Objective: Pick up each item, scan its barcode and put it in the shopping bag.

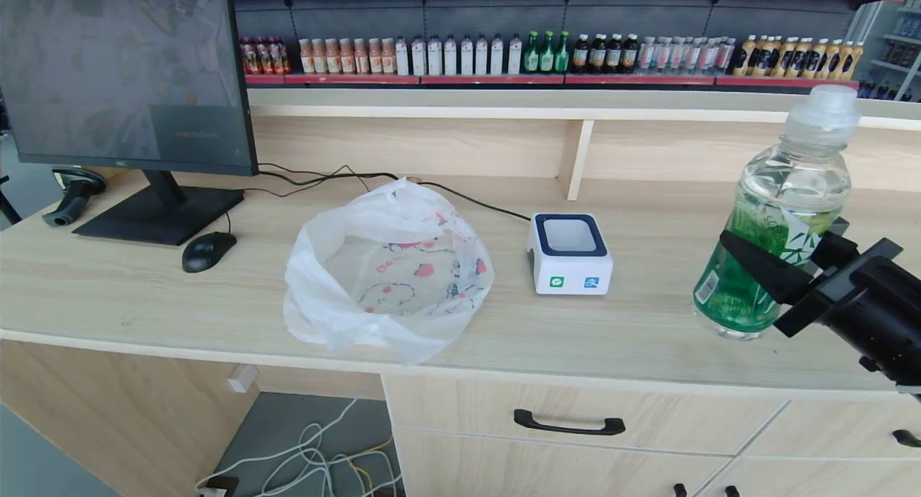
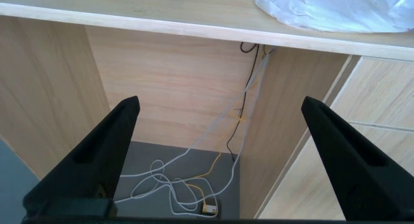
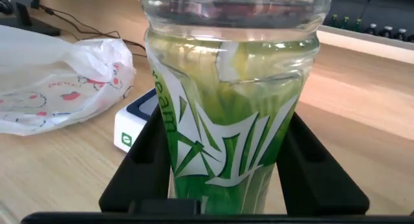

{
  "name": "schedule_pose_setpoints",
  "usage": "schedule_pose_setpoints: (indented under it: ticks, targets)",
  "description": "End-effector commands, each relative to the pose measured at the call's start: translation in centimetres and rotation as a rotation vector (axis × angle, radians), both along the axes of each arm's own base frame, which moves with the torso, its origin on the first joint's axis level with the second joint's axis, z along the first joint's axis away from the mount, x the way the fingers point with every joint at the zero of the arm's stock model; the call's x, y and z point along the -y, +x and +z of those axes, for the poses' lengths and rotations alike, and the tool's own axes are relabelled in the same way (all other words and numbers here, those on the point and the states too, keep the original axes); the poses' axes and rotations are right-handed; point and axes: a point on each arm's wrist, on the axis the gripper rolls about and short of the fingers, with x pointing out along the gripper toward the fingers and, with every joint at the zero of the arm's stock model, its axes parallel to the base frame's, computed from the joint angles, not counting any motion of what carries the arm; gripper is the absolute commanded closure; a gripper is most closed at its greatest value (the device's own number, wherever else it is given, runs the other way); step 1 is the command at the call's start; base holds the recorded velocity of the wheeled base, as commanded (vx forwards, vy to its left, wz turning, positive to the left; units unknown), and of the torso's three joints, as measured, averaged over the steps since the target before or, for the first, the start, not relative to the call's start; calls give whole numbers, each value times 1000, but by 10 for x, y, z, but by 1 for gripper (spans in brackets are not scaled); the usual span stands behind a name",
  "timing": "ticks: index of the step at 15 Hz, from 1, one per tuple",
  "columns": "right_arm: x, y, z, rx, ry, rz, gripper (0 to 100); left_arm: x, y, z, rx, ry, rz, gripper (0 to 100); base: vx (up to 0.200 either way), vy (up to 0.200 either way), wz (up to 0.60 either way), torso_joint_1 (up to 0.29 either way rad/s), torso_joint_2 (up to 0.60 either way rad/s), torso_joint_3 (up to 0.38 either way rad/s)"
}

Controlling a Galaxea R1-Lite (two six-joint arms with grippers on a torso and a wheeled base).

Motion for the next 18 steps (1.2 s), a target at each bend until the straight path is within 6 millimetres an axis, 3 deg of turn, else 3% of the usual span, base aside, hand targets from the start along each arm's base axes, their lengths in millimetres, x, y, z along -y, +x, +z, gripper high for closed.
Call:
schedule_pose_setpoints:
  ticks: [1,4,8,18]
  targets:
    - [0,-2,-2,-9,0,1,100,0,0,0,1,0,1,0,-200,0,0,-17,-2,7]
    - [0,-1,0,-7,14,4,100,0,0,0,1,1,-1,0,-200,0,0,4,2,4]
    - [0,-1,2,1,15,4,100,0,0,0,1,1,1,0,0,0,0,0,0,0]
    - [0,0,5,13,18,5,100,0,0,0,1,1,1,0,0,180,0,6,1,3]
